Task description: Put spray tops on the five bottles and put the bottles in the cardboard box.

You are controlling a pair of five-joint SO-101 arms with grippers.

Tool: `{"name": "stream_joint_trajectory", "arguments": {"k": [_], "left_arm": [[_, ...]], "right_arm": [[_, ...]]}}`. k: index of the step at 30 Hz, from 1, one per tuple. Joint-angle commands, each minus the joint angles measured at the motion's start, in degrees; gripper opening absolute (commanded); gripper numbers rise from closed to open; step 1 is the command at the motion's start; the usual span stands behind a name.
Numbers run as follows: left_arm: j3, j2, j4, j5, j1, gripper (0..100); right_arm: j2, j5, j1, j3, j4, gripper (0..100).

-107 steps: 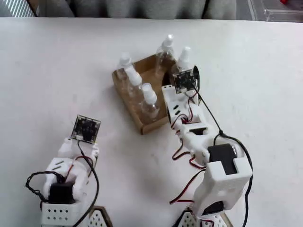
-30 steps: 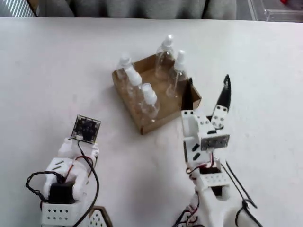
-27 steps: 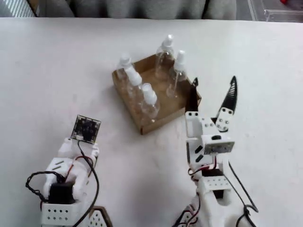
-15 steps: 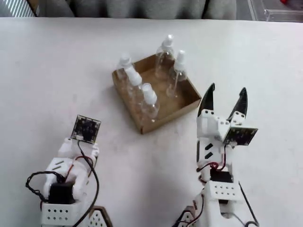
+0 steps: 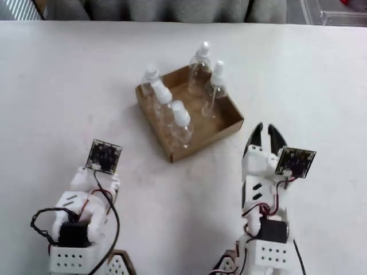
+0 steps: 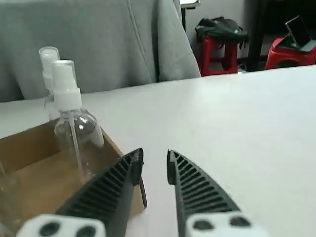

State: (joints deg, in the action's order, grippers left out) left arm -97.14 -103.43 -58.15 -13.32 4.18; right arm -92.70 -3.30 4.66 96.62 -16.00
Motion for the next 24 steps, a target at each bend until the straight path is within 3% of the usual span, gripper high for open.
{"name": "stream_joint_trajectory", "arguments": {"k": [1, 5, 24], "left_arm": [[0.09, -0.75, 1.32, -0.62, 0.66, 2], [0.09, -0.75, 0.79, -0.53, 0.66, 2], [0.09, -0.84, -5.10, -0.53, 0.31, 2]], "right_arm": [[-9.54, -0.18, 0.22, 0.44, -17.36, 1.6], [-10.42, -0.44, 0.13, 0.26, -26.15, 1.5], [-10.42, -0.18, 0.40, 0.26, -46.02, 1.6]]}}
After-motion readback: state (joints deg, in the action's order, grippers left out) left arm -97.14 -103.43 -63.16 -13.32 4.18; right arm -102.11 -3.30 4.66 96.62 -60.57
